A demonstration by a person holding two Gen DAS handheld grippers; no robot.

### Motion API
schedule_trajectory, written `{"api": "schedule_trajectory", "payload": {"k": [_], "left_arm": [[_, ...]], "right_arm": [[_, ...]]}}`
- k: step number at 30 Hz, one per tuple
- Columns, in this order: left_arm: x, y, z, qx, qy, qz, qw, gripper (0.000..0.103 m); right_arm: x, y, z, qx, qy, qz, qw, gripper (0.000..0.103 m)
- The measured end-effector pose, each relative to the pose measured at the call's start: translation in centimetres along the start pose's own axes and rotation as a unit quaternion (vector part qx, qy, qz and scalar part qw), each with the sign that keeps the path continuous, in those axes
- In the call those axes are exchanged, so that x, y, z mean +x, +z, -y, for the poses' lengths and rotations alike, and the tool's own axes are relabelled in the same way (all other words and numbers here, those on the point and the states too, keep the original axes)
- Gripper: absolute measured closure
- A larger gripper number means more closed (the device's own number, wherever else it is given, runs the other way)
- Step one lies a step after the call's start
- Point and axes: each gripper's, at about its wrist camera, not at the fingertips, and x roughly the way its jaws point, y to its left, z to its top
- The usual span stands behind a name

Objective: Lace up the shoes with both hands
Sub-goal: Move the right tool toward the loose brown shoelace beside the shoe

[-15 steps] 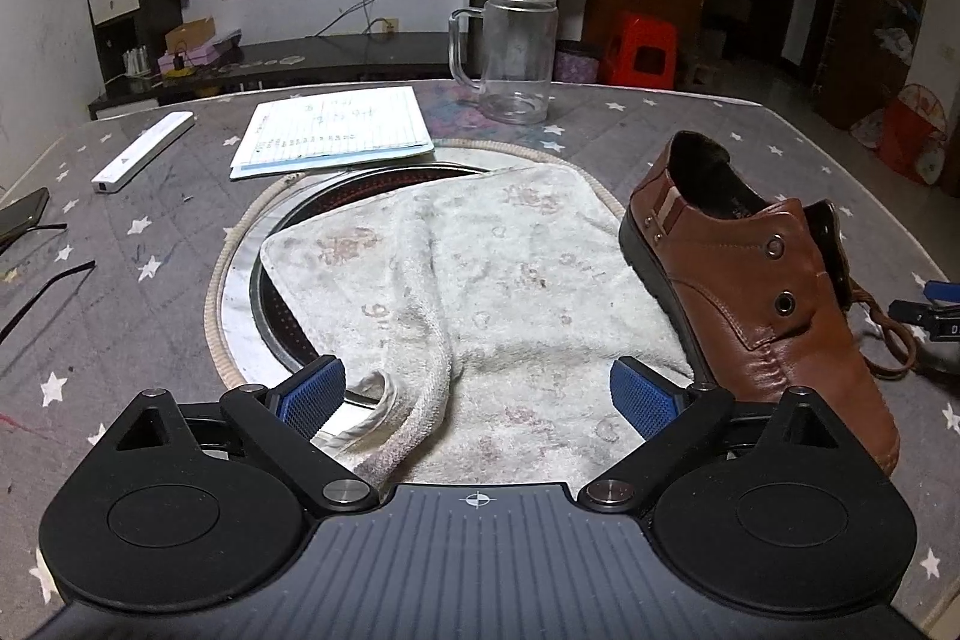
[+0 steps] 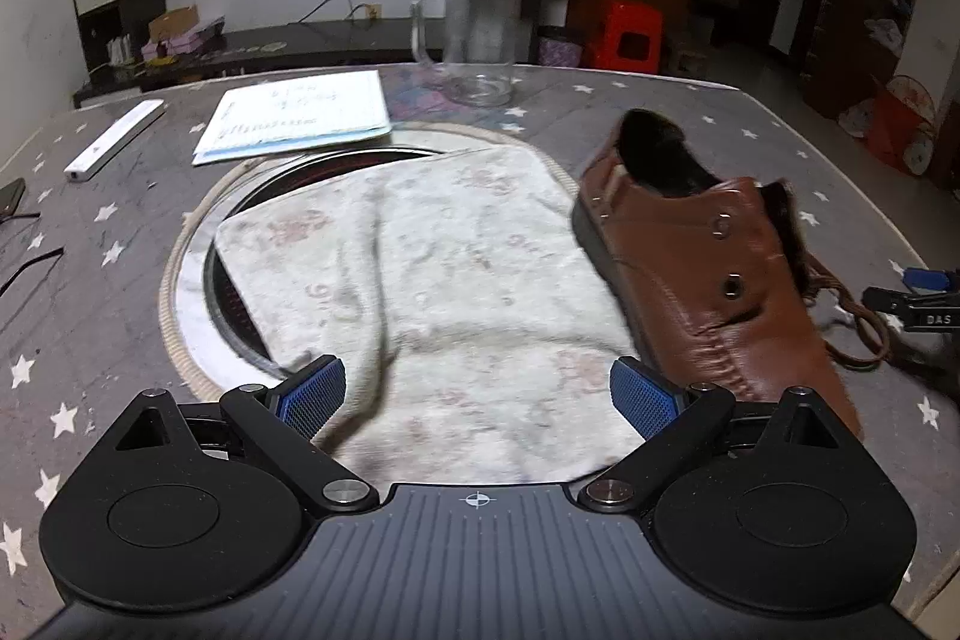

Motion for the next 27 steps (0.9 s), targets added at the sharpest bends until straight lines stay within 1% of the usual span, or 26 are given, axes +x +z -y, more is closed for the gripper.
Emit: {"api": "schedule_trajectory", "payload": {"k": [2, 5, 8, 12, 13, 22, 27], "left_arm": [[-0.7, 0.0, -0.8, -0.006, -0.012, 0.003, 0.9999, 0.007], [-0.8, -0.2, 0.2, -0.005, -0.017, 0.006, 0.9998, 0.007], [-0.9, -0.5, 1.3, 0.0, -0.017, 0.01, 0.9998, 0.007], [-1.0, -0.7, 2.5, -0.002, -0.033, 0.01, 0.9994, 0.007], [-1.0, 0.0, 3.1, -0.002, -0.037, 0.008, 0.9993, 0.007], [-1.1, -0.5, 5.5, 0.009, -0.046, 0.002, 0.9989, 0.007], [-1.3, -0.8, 6.1, 0.013, -0.048, -0.002, 0.9988, 0.007]], "right_arm": [[-0.1, 0.1, -0.4, -0.001, -0.003, 0.0, 1.0, 0.0], [-0.8, 0.4, -0.8, 0.007, 0.007, 0.007, 1.0, 0.0], [-1.5, 0.7, -1.4, 0.0, 0.001, 0.015, 1.0, 0.0], [-2.3, 0.6, -2.1, -0.004, 0.008, 0.017, 1.0, 0.0], [-2.6, 0.6, -2.3, -0.004, 0.012, 0.018, 1.0, 0.0], [-4.3, -0.2, -3.7, -0.005, 0.049, 0.02, 0.999, 0.0], [-5.3, -0.9, -4.3, -0.011, 0.068, 0.023, 0.997, 0.0]]}}
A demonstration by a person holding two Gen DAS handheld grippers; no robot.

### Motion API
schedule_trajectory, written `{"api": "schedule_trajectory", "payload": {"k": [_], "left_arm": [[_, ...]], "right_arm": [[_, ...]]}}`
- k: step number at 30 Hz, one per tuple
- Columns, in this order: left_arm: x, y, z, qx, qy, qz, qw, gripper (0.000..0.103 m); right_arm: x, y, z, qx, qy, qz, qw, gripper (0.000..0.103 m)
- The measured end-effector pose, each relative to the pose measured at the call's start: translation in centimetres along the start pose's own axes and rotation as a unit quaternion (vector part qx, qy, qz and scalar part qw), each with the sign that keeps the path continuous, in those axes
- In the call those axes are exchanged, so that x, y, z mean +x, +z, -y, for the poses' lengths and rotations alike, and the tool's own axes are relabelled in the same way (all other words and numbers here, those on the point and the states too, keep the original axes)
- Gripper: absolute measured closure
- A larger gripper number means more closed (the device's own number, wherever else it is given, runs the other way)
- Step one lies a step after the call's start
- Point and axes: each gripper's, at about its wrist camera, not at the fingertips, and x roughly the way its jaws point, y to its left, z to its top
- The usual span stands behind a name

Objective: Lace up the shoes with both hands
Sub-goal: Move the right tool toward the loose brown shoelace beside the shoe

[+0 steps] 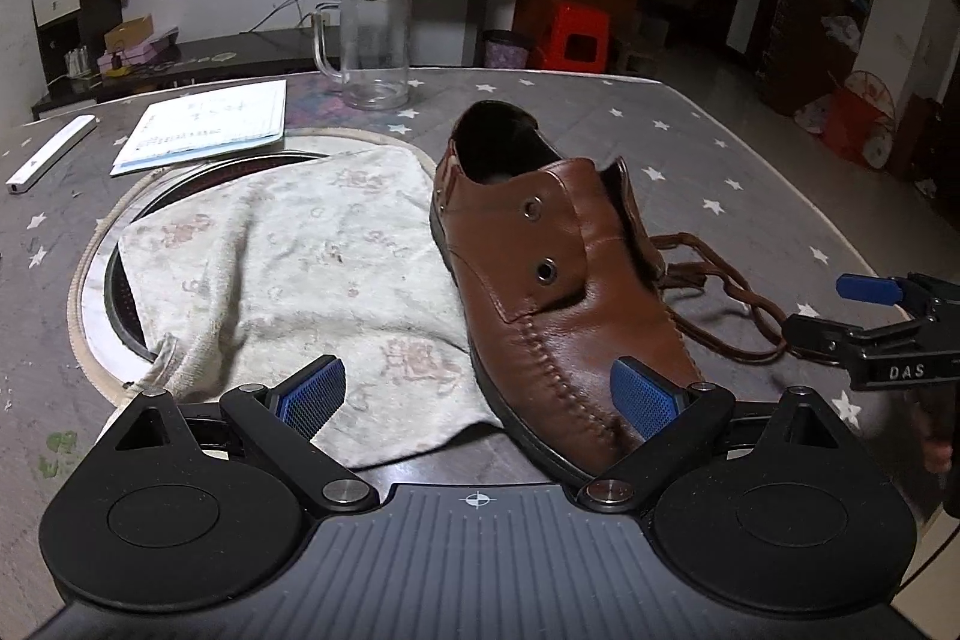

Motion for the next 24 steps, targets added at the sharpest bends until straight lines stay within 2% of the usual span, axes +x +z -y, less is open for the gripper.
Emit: {"api": "schedule_trajectory", "payload": {"k": [24], "left_arm": [[-0.2, -0.3, 1.8, 0.026, -0.011, -0.002, 0.9996, 0.007]], "right_arm": [[-3.5, -0.8, -5.1, -0.063, 0.054, 0.045, 0.996, 0.0]]}}
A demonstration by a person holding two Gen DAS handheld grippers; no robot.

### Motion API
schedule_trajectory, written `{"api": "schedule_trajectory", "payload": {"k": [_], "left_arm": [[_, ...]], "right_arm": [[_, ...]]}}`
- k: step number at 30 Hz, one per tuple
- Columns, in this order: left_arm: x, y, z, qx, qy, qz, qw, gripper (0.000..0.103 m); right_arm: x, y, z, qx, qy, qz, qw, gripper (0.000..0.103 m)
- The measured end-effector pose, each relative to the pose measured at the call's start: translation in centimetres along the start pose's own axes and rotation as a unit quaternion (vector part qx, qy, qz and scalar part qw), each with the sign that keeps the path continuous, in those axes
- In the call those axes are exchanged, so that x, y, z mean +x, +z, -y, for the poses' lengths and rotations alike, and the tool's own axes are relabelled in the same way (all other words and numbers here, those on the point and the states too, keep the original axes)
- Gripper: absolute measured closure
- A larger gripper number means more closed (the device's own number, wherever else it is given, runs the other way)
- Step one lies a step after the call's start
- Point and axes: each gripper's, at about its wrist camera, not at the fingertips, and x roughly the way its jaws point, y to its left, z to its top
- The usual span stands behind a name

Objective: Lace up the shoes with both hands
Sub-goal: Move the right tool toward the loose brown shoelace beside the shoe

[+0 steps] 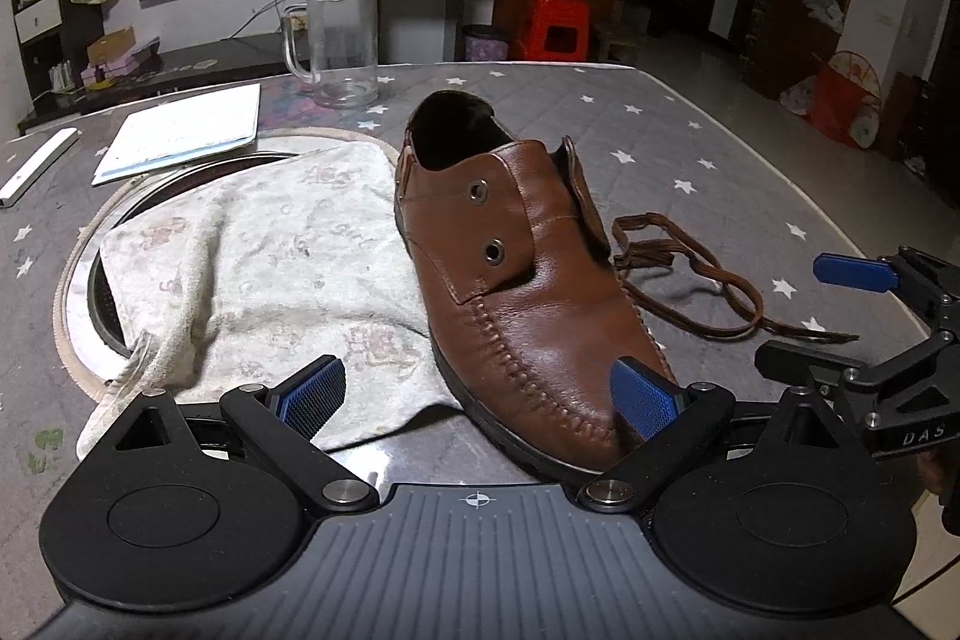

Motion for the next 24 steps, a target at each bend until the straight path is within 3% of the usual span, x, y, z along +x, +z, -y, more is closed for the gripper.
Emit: {"api": "schedule_trajectory", "payload": {"k": [15, 24], "left_arm": [[0.3, 0.3, -0.2, -0.006, -0.004, 0.001, 1.0, 0.007], [0.7, 0.1, -0.6, -0.01, -0.006, -0.007, 0.9999, 0.007]], "right_arm": [[0.7, 1.1, 1.2, 0.025, 0.015, -0.02, 0.999, 0.0], [1.6, -0.3, 0.4, 0.018, 0.038, -0.046, 0.998, 0.0]]}}
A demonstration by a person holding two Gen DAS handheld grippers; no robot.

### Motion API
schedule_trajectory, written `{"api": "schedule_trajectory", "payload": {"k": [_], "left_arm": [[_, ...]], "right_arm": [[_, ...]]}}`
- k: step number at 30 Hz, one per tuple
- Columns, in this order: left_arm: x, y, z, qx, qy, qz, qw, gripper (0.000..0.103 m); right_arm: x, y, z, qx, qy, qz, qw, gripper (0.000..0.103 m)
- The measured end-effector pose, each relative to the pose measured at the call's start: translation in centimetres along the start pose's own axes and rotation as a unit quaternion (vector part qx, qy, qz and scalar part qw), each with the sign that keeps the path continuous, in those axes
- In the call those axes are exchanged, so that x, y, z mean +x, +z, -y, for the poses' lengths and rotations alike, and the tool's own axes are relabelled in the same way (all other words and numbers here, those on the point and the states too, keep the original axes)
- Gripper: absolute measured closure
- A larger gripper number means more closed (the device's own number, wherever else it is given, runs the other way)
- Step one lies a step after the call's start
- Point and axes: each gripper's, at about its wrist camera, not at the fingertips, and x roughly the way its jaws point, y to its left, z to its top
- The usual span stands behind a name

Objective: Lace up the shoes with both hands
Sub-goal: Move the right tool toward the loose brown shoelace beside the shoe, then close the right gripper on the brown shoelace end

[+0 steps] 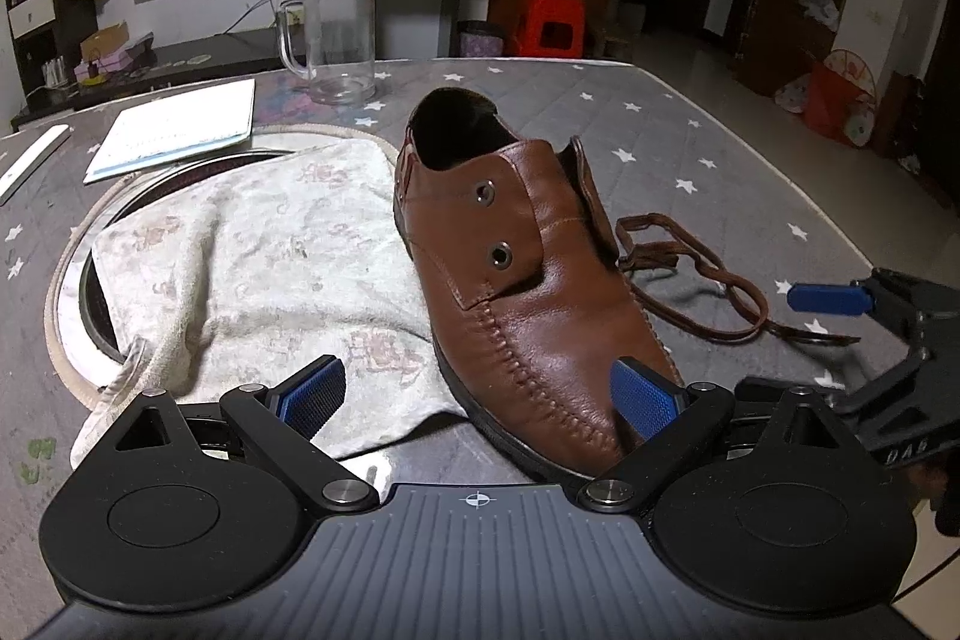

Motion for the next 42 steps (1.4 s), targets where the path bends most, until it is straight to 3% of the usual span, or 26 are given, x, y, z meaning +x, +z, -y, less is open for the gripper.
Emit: {"api": "schedule_trajectory", "payload": {"k": [5, 15, 37, 42], "left_arm": [[0.2, -0.1, -0.2, -0.002, -0.001, -0.004, 1.0, 0.007], [0.5, -0.2, -0.4, -0.005, 0.002, -0.01, 0.9999, 0.007], [0.2, -0.1, -0.2, 0.0, 0.001, -0.005, 1.0, 0.007], [0.1, 0.1, -0.7, -0.004, 0.004, -0.001, 1.0, 0.007]], "right_arm": [[0.5, -0.9, -0.4, -0.021, -0.032, -0.006, 0.999, 0.0], [2.0, -1.9, 0.4, -0.013, -0.052, -0.018, 0.998, 0.0], [2.5, -1.6, 0.4, -0.009, -0.053, -0.022, 0.998, 0.0], [0.9, -0.5, 0.4, -0.011, -0.055, 0.006, 0.998, 0.0]]}}
